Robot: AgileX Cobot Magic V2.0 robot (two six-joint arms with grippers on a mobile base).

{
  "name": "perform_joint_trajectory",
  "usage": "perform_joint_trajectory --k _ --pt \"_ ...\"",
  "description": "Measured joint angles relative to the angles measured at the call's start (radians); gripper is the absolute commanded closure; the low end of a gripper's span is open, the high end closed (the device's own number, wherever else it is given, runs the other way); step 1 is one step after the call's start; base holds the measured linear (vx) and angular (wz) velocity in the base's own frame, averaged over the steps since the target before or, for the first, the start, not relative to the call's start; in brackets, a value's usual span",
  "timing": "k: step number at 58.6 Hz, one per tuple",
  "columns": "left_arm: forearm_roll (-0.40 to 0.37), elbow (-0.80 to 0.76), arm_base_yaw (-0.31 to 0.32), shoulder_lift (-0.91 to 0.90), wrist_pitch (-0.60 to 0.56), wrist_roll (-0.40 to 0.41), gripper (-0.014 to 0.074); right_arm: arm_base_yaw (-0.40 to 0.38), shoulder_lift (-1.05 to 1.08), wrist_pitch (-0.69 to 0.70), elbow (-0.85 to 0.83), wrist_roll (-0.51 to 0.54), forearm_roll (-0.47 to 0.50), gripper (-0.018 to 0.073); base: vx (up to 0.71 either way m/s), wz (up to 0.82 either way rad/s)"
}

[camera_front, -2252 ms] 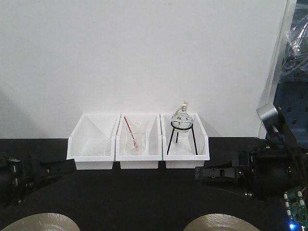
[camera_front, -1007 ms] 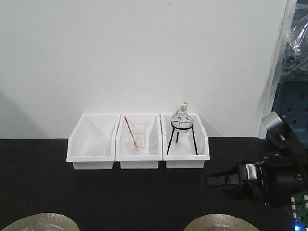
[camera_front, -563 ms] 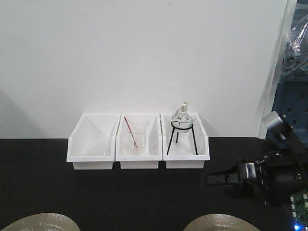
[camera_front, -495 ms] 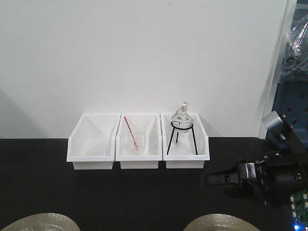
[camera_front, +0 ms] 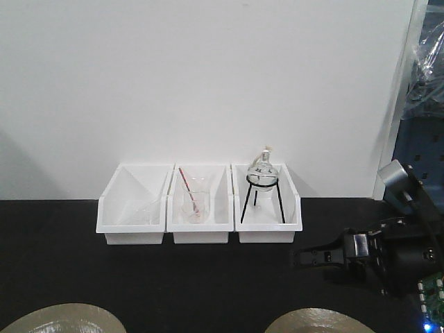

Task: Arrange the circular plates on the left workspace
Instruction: 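Lift the tan plate with the left gripper and move it toward the bench center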

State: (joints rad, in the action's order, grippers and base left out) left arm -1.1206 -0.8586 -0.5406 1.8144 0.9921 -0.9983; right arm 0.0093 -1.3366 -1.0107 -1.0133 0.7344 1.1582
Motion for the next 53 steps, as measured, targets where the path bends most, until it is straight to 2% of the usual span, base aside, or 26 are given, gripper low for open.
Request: perform_joint_trajectory --k 6,14,17,23,30,38,46,53 --pt "-0.121 0.0 0.0 0.0 0.078 -0.019 0.0598 0.0 0.0 0.0 0.0 0.0 0.0 -0.0034 0.0 0.0" --pt "-0.262 0.001 0.001 0.001 0.108 -0.048 0.0597 0.0 0.0 0.003 0.0 0.0 0.0 -0.0034 0.0 0.0" --pt "-0.332 0.002 0.011 0.001 0.112 -0.05 0.0597 0.0 0.0 0.007 0.0 0.0 0.0 -0.0034 0.0 0.0" --pt "-0.413 0.002 0.046 0.001 0.107 -0.05 0.0597 0.0 0.0 0.011 0.0 0.0 0.0 -0.0034 0.0 0.0" --pt "-0.455 0.002 0.136 0.001 0.069 -0.053 0.0597 0.0 0.0 0.011 0.0 0.0 0.0 -0.0034 0.0 0.0" --pt "-0.508 0.001 0.25 0.002 -0.027 -0.063 0.0597 0.0 0.0 0.016 0.0 0.0 0.0 -0.0034 0.0 0.0" --pt "-0.517 -0.048 0.355 0.023 -0.126 -0.075 0.0597 0.0 0.0 0.018 0.0 0.0 0.0 -0.0034 0.0 0.0" --pt "-0.519 -0.124 0.429 0.055 -0.192 -0.046 0.0597 0.0 0.0 0.018 0.0 0.0 0.0 -0.0034 0.0 0.0"
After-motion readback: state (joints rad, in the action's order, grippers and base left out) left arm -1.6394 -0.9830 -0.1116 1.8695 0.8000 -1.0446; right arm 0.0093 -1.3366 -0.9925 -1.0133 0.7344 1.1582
